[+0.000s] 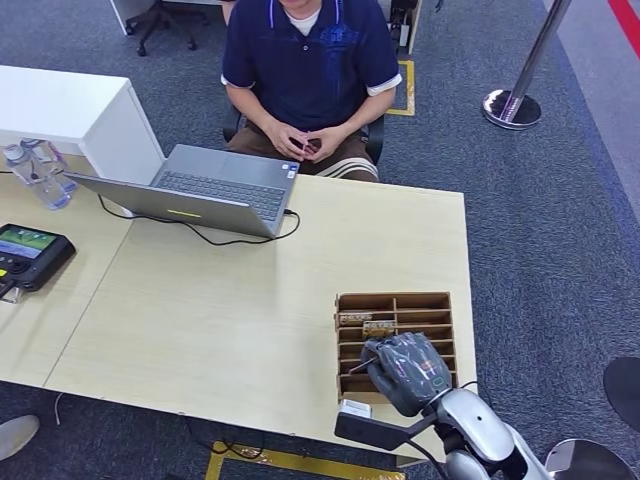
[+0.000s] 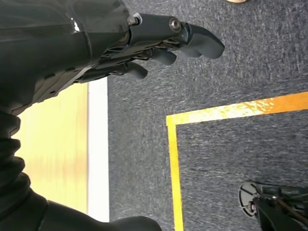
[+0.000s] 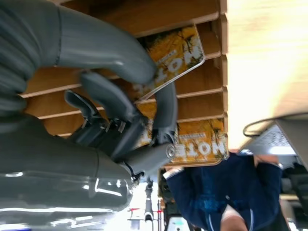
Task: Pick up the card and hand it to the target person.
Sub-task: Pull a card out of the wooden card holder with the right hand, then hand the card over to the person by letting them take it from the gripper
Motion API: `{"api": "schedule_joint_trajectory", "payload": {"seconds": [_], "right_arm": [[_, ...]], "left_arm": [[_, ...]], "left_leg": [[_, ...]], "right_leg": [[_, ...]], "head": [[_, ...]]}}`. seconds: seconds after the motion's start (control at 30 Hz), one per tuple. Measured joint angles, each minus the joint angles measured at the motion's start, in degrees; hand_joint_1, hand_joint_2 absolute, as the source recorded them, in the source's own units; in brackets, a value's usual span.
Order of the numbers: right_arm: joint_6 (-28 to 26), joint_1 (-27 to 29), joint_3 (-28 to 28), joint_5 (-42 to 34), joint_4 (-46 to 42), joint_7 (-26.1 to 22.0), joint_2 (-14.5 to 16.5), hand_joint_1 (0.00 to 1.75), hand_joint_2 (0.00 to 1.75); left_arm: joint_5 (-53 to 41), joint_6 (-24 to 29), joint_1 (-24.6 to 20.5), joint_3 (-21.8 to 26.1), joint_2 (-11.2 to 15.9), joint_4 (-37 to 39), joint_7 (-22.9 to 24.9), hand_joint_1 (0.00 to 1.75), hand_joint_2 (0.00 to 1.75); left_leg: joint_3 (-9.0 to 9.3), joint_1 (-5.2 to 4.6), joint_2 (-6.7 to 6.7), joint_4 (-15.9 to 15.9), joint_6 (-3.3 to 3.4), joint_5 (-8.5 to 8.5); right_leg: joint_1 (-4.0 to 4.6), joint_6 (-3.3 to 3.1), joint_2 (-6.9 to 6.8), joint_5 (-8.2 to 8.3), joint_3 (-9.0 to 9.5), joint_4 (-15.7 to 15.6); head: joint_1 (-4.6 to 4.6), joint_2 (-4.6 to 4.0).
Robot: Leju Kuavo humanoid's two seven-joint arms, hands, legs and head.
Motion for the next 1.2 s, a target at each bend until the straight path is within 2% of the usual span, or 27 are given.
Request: {"api": "schedule_joint_trajectory", "payload": {"seconds": [0.1,0.37,0.8,1.07,1.2], "right_arm": [[0.0,-0.3,0.0,-1.8,0.0,-0.8,0.0,1.59,1.75],[2.9,-1.9,-4.6,-14.9,-3.7,-6.7,-0.9,1.59,1.75],[3.7,-3.9,-13.4,-16.9,-9.4,-6.4,-1.9,1.59,1.75],[5.3,-3.9,-17.9,-22.3,-10.2,-8.1,-1.9,1.59,1.75],[9.9,-4.6,-19.2,-31.4,-8.9,-11.6,-0.8,1.59,1.75]], "left_arm": [[0.2,0.0,0.0,0.0,0.1,0.0,0.0,0.0,1.75],[0.3,0.0,0.0,0.0,0.2,0.0,-0.4,0.0,1.75],[0.6,0.0,0.0,0.0,0.3,0.0,-0.4,0.0,1.75],[0.5,-0.3,0.0,0.0,0.3,0.0,-0.5,0.0,1.75],[-0.3,-0.5,0.0,-0.1,0.3,0.0,-0.4,0.0,1.75]], "left_leg": [[0.0,0.0,0.0,0.0,0.0,0.0],[0.0,0.0,0.0,0.0,0.0,0.0],[0.0,-0.01,-0.01,0.0,0.0,0.0],[0.0,0.0,0.0,0.0,0.0,0.0],[-0.01,0.0,0.0,0.0,0.0,0.0]], "right_leg": [[0.0,0.0,0.0,0.0,0.0,0.0],[0.0,0.0,0.0,0.01,0.0,0.0],[0.0,0.0,-0.01,0.01,-0.01,0.0],[0.0,0.0,0.01,0.01,0.0,0.0],[0.0,0.0,0.03,0.01,0.0,0.0]], "head": [[0.0,0.0],[0.0,0.0],[0.0,0.0],[0.01,0.0],[0.0,0.0]]}}
